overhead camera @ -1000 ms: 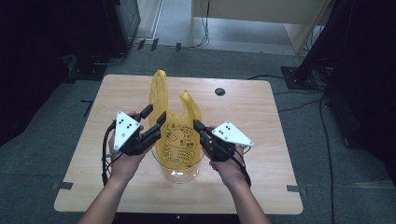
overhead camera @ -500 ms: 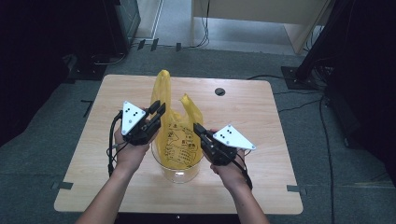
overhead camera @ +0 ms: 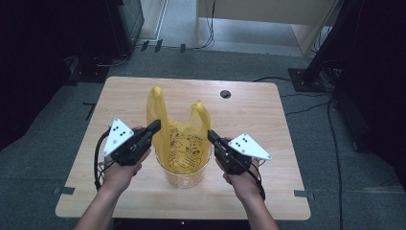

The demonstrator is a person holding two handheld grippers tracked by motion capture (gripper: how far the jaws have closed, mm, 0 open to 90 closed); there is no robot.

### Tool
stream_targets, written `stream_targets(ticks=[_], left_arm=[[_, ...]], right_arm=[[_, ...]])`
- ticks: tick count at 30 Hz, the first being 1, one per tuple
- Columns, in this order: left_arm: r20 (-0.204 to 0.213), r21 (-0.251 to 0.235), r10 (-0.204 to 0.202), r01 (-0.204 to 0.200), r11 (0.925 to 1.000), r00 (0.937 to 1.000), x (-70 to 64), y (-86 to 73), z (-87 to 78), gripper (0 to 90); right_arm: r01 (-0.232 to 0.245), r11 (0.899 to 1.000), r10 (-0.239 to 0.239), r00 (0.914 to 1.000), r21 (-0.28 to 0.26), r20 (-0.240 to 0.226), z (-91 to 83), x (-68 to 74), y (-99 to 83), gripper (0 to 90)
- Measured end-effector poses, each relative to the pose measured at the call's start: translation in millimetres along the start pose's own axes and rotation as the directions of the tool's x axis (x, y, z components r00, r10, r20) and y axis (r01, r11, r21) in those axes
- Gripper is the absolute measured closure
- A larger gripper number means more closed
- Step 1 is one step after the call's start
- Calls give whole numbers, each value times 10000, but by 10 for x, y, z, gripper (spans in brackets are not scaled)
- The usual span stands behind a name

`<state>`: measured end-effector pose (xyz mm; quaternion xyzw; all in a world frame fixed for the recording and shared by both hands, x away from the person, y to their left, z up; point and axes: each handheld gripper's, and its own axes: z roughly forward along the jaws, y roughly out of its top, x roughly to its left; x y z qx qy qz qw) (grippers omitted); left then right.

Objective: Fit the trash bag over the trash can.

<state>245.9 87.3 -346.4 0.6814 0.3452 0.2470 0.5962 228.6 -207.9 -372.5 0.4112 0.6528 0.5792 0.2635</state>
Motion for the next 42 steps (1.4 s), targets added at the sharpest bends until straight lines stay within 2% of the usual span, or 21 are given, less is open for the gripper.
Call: stream_targets(ticks=[4, 8, 12, 14, 16, 19, 21, 24, 27, 30, 31, 32, 33, 34, 35, 36, 37, 40, 42], left_arm=[[376, 79, -463, 460, 9989, 9982, 31, -71, -153, 900], [902, 336, -483, 454, 9984, 9948, -1, -184, -313, 900], [1263, 465, -22, -37, 9989, 9920, -88, -276, -403, 900], [1319, 536, 210, -283, 9982, 9910, -135, -310, -415, 900], [1359, 601, 296, -381, 9975, 9903, -160, -331, -407, 900], [1357, 632, 309, -398, 9972, 9903, -166, -342, -387, 900], [1366, 620, 319, -406, 9972, 9901, -167, -340, -380, 900], [1338, 588, 409, -491, 9971, 9902, -180, -330, -376, 900], [1328, 553, 383, -460, 9974, 9904, -183, -322, -378, 900], [1319, 542, 368, -443, 9976, 9906, -175, -317, -382, 900], [1307, 531, 366, -438, 9976, 9907, -174, -316, -384, 900], [1305, 504, 353, -422, 9978, 9908, -171, -314, -387, 900], [1259, 480, 320, -383, 9981, 9915, -167, -310, -393, 900], [1240, 462, 311, -371, 9982, 9918, -161, -307, -397, 900], [1173, 444, 248, -302, 9986, 9928, -151, -301, -407, 900], [1129, 373, 136, -179, 9991, 9935, -142, -293, -414, 878], [1016, 259, -23, -3, 9997, 9948, -136, -285, -418, 798], [721, 92, -399, 393, 9992, 9966, -114, -240, -431, 636], [389, -128, -584, 589, 9982, 9975, -125, -198, -439, 561]], right_arm=[[33, 9996, -35, 10000, 289, 89, -83, -8, -87, 900], [-98, 9989, 90, 9998, 467, 171, -181, -5, -175, 900], [-195, 9985, 195, 9998, 517, 19, -275, -6, -241, 885], [-225, 9991, 229, 9997, 362, -114, -322, 8, -245, 767], [-93, 9999, 95, 9998, 123, -145, -358, 33, -213, 699], [209, 9995, -206, 9997, -226, 133, -391, 83, -123, 611], [184, 9987, -173, 9996, -483, 238, -399, 102, -54, 559], [231, 9973, -223, 9997, -700, 120, -378, 136, 50, 513], [479, 9965, -476, 9989, -691, 52, -302, 218, 140, 476], [785, 9957, -764, 9962, -500, 429, -166, 287, 205, 456], [845, 9957, -821, 9948, -368, 609, -114, 299, 217, 497], [894, 9956, -866, 9924, -281, 871, -80, 304, 220, 646], [990, 9949, -956, 9880, -216, 1214, -40, 301, 217, 751], [882, 9960, -860, 9880, -110, 1281, -2, 290, 214, 832], [748, 9972, -730, 9891, -93, 1281, 9, 285, 211, 874], [531, 9984, -506, 9913, -173, 1218, 8, 284, 205, 889], [497, 9985, -467, 9926, -242, 1120, 1, 292, 201, 889], [533, 9980, -497, 9939, -347, 979, -30, 340, 191, 889], [563, 9976, -525, 9946, -413, 894, -54, 364, 192, 888]])
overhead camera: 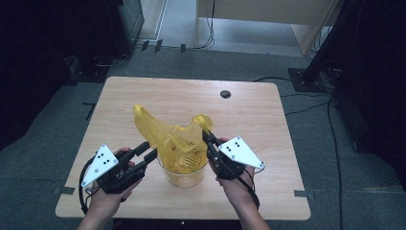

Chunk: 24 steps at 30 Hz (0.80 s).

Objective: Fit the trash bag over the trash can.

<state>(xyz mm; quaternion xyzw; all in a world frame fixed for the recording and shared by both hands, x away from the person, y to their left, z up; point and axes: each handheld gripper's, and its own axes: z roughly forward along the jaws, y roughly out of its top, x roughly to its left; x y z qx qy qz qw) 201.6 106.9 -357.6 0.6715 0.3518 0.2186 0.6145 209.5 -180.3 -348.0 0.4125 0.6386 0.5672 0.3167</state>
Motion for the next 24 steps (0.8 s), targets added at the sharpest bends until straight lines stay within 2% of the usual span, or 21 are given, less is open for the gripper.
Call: stream_targets(ticks=[2, 4, 6, 8, 9, 11, 13, 14, 16, 17, 19, 20, 21, 23, 24], left_arm=[[-557, -220, -24, 11, 9998, 9984, -30, 51, -2, 514], [-1129, -432, -135, 87, 9990, 9935, -66, 113, 6, 458], [-1818, -539, -220, 123, 9985, 9831, -111, 179, 43, 366], [-2269, -555, -365, 245, 9982, 9732, -139, 236, 91, 288], [-2364, -618, -463, 325, 9976, 9706, -152, 274, 124, 255], [-2772, -802, -673, 467, 9957, 9584, -173, 330, 173, 240], [-2958, -981, -854, 587, 9934, 9514, -189, 380, 216, 238], [-3123, -1029, -807, 507, 9934, 9465, -198, 396, 239, 242], [-3247, -901, -841, 577, 9943, 9421, -207, 412, 293, 269], [-3275, -865, -813, 558, 9947, 9413, -205, 409, 307, 296], [-3088, -812, -695, 465, 9956, 9486, -201, 393, 326, 510], [-2971, -655, -571, 394, 9971, 9531, -197, 384, 340, 572], [-2982, -555, -525, 376, 9977, 9531, -189, 374, 343, 624], [-2741, -425, -553, 454, 9981, 9601, -165, 358, 333, 730], [-2478, -344, -643, 575, 9978, 9667, -138, 347, 318, 775]], right_arm=[[-15, 10000, 15, 10000, -41, -70, -24, 17, 6, 888], [-23, 10000, 22, 9999, -96, -133, -41, 33, 8, 887], [-25, 9999, 22, 9998, -106, -219, -52, 51, 6, 887], [25, 9999, -29, 9996, -135, -270, -57, 66, 2, 887], [17, 9999, -22, 9995, -136, -302, -60, 75, 0, 887], [63, 9999, -68, 9995, -155, -314, -65, 82, -5, 887], [29, 9999, -34, 9994, -165, -332, -68, 82, -14, 887], [26, 9999, -32, 9995, -160, -330, -70, 79, -20, 887], [-5, 9999, 0, 9995, -144, -327, -74, 75, -36, 887], [-18, 9999, 14, 9994, -131, -339, -77, 71, -43, 887], [-28, 9999, 24, 9994, -116, -341, -86, 61, -53, 887], [-44, 9999, 40, 9994, -113, -347, -92, 57, -56, 887], [-64, 9999, 60, 9994, -129, -345, -103, 46, -57, 887], [-104, 9998, 99, 9995, -153, -308, -122, 23, -57, 887], [-139, 9998, 135, 9995, -155, -295, -129, 12, -57, 887]])
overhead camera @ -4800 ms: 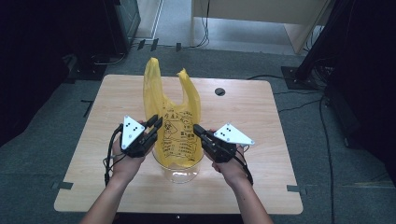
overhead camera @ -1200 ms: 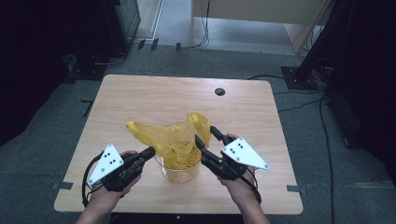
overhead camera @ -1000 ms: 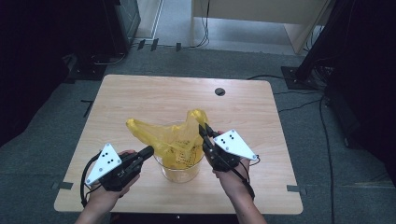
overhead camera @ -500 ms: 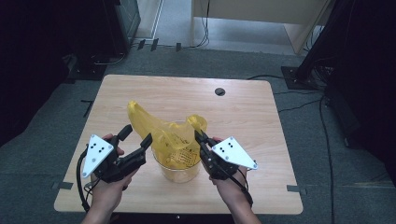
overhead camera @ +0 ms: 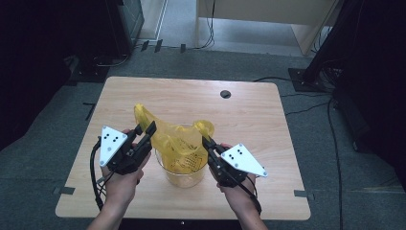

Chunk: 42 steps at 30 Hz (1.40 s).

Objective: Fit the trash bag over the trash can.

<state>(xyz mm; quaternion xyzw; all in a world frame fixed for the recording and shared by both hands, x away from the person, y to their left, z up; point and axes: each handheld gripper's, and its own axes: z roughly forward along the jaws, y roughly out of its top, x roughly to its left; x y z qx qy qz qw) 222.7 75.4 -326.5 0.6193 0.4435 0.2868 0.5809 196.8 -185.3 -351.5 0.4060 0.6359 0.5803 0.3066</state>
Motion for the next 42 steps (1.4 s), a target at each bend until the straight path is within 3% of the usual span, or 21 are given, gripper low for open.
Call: stream_targets(ticks=[3, 7, 13, 17, 19, 22, 24, 27, 31, 34, 36, 39, 42], left_arm=[[562, 276, -151, 136, 9995, 9983, 75, -41, -43, 845], [688, 495, 10, -44, 9988, 9976, 137, -157, -143, 872], [1144, 1269, -239, 92, 9919, 9931, 239, -337, -344, 884], [1851, 2043, -728, 341, 9783, 9800, 319, -449, -449, 887], [2083, 2296, -610, 118, 9732, 9762, 311, -513, -470, 888], [2289, 2509, -758, 164, 9679, 9705, 289, -607, -462, 887], [2183, 2647, -661, 62, 9643, 9736, 258, -700, -440, 886], [2008, 3026, -415, -217, 9529, 9788, 218, -870, -400, 886], [2068, 3382, -295, -431, 9401, 9779, 226, -996, -380, 885], [2081, 3620, -160, -618, 9301, 9780, 229, -1052, -362, 886], [2320, 3838, -82, -838, 9196, 9727, 200, -1109, -339, 887], [1997, 3939, 1044, -1774, 9019, 9743, 146, -1200, -291, 887], [1708, 3959, 919, -1537, 9053, 9810, 213, -1223, -259, 888]], right_arm=[[-115, 9999, 115, 9998, 3, 151, -29, -44, -9, 889], [-230, 9997, 225, 9989, 122, 411, -73, -76, -73, 893], [-475, 9954, 401, 9953, 829, 887, -155, -123, -230, 898], [-733, 9885, 630, 9947, 1322, 810, -238, -156, -359, 898], [-666, 9869, 543, 9948, 1473, 860, -266, -140, -419, 899], [-638, 9850, 473, 9933, 1602, 1050, -302, -132, -475, 900], [-753, 9830, 559, 9915, 1673, 1176, -320, -145, -507, 900], [-900, 9769, 663, 9899, 1936, 1255, -320, -156, -604, 900], [-1073, 9661, 850, 9910, 2348, 1033, -291, -144, -723, 900], [-872, 9618, 690, 9945, 2594, 783, -262, -82, -747, 900], [-684, 9601, 550, 9969, 2713, 569, -247, -44, -757, 900], [-541, 9565, 444, 9982, 2868, 403, -222, -20, -778, 900], [-740, 9523, 585, 9964, 2962, 608, -209, -73, -801, 900]])
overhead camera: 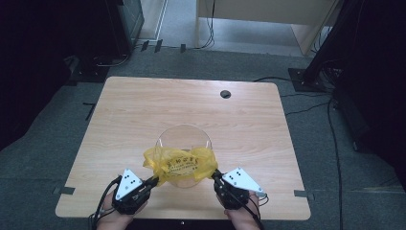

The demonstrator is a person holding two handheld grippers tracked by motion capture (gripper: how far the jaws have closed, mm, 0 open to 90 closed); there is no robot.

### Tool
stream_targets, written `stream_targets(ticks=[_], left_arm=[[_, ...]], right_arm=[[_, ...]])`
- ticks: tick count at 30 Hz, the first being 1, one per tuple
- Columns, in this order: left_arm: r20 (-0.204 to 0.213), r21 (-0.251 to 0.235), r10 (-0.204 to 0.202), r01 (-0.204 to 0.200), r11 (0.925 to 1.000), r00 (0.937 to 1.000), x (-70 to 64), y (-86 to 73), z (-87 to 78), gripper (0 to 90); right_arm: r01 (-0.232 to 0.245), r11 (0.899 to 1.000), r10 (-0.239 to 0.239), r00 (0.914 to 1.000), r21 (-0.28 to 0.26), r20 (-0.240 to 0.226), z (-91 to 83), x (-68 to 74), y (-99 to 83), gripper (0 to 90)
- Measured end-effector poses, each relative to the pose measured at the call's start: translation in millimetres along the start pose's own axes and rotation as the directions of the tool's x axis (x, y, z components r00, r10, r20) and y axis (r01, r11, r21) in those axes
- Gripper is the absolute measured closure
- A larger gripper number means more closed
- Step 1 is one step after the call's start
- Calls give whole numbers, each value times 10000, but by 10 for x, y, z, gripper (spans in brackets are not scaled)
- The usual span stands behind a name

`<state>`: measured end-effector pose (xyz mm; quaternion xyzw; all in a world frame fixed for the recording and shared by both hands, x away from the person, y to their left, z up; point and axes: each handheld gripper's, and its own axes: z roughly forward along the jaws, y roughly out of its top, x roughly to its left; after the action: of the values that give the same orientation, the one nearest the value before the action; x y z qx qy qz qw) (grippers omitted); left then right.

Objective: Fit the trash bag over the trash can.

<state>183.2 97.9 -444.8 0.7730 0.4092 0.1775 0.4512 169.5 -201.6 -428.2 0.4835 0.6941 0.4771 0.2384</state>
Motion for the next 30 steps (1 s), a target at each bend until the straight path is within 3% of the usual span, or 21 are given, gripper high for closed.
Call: stream_targets(ticks=[4, 7, 9, 14, 16, 17, 19, 21, 27, 30], left_arm=[[-407, -505, -546, 525, 9973, 9977, 124, 11, -20, 884], [-789, -627, -564, 515, 9967, 9953, 148, -18, 15, 884], [-614, -569, -771, 736, 9957, 9951, 162, -52, 61, 883], [-520, -584, -802, 771, 9953, 9954, 147, -75, 103, 878], [-384, -772, -708, 676, 9947, 9968, 143, -70, 77, 810], [-253, -901, -700, 675, 9936, 9972, 139, -64, 53, 740], [-90, -1262, -685, 669, 9897, 9976, 125, -49, 0, 656], [30, -1436, -687, 684, 9873, 9976, 119, -27, -36, 574], [107, -1605, -602, 611, 9851, 9981, 69, 30, -96, 397], [68, -1649, -684, 686, 9839, 9976, 71, 56, -128, 359]], right_arm=[[-194, 9998, 193, 9998, 71, 51, 25, -70, -29, 900], [18, 9998, -18, 10000, 216, 34, 53, -32, -53, 900], [184, 9990, -191, 9996, 396, 186, 93, -29, -81, 900], [-171, 9965, 153, 9996, 818, 216, 159, -105, -137, 900], [-105, 9975, 87, 9996, 694, 261, 145, -109, -139, 881], [59, 9986, -68, 9999, 532, 158, 130, -110, -142, 772], [237, 9996, -234, 9994, 123, -268, 78, -119, -142, 636], [327, 9990, -337, 9989, -290, -332, 21, -115, -135, 465], [601, 9937, -631, 9975, -942, -301, -62, -82, -63, 308], [638, 9917, -665, 9976, -1116, -205, -85, -73, -50, 253]])
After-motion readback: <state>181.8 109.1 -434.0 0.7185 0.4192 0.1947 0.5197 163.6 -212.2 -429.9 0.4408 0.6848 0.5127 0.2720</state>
